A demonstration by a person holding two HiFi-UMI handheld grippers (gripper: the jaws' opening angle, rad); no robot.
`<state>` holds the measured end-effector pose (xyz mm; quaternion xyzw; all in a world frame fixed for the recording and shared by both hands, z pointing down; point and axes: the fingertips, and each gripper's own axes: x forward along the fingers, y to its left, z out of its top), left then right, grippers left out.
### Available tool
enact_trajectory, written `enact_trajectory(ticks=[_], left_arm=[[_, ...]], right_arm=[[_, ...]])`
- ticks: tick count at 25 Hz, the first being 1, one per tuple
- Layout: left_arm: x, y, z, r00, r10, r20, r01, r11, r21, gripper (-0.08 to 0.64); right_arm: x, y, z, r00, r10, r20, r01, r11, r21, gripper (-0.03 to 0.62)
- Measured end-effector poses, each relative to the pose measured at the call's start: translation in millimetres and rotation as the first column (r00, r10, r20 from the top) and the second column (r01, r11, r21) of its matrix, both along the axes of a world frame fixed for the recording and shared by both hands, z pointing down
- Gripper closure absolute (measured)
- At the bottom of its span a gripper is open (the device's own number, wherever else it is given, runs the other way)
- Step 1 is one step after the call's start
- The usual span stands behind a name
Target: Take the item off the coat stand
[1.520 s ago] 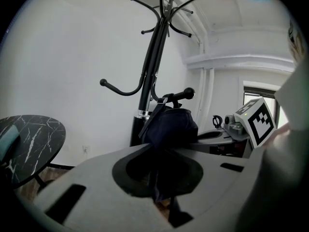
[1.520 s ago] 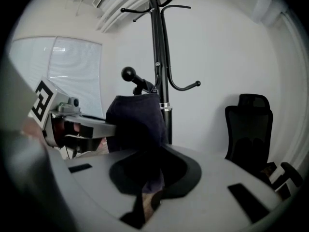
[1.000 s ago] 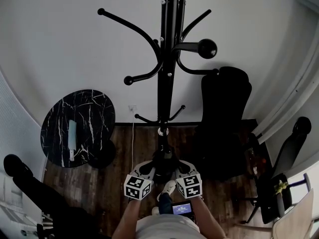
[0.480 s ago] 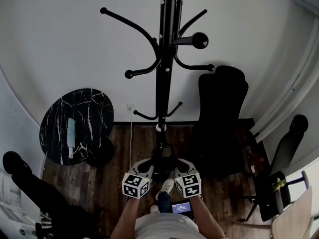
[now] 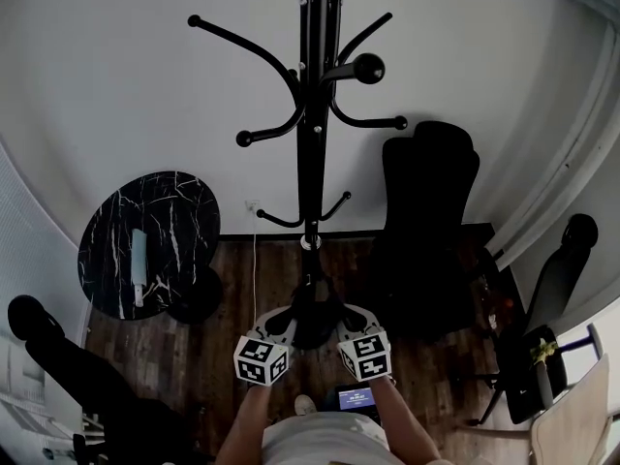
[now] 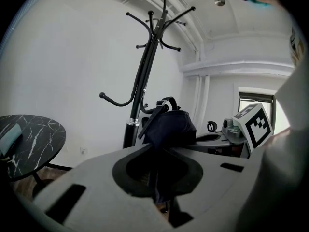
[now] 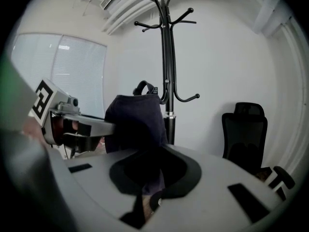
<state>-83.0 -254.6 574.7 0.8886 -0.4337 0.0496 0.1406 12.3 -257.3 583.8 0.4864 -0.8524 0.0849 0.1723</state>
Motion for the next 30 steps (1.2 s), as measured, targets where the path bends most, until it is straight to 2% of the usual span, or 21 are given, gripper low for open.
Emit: enact_trajectory(ticks=[15,20,25,30], left_arm=[[4,31,-11,0.994,-0.085,-0.074,0.083,0.996,-0.032,0.529],[9,50,-17,0.993,-0.106,-0.06,0.104,0.994,-0.03,0.529],[14,68,-29,0.991,-0.119,-0.066,0.118,0.993,-0.011,0.529],[20,86,-37,0.99,-0.124,-0.061,0.125,0.992,0.016,0.529]], right_arm=[[5,20,-17,0.999,-0.038,0.021,0.037,0.999,0.031,0.558],[10,38,-21,0.998,-0.052,0.027,0.051,0.998,0.026,0.558],[17,60,-27,0.997,-0.047,0.069,0.045,0.999,0.03,0.56],[22,79,-32,0.998,-0.036,0.06,0.032,0.998,0.055,0.561]])
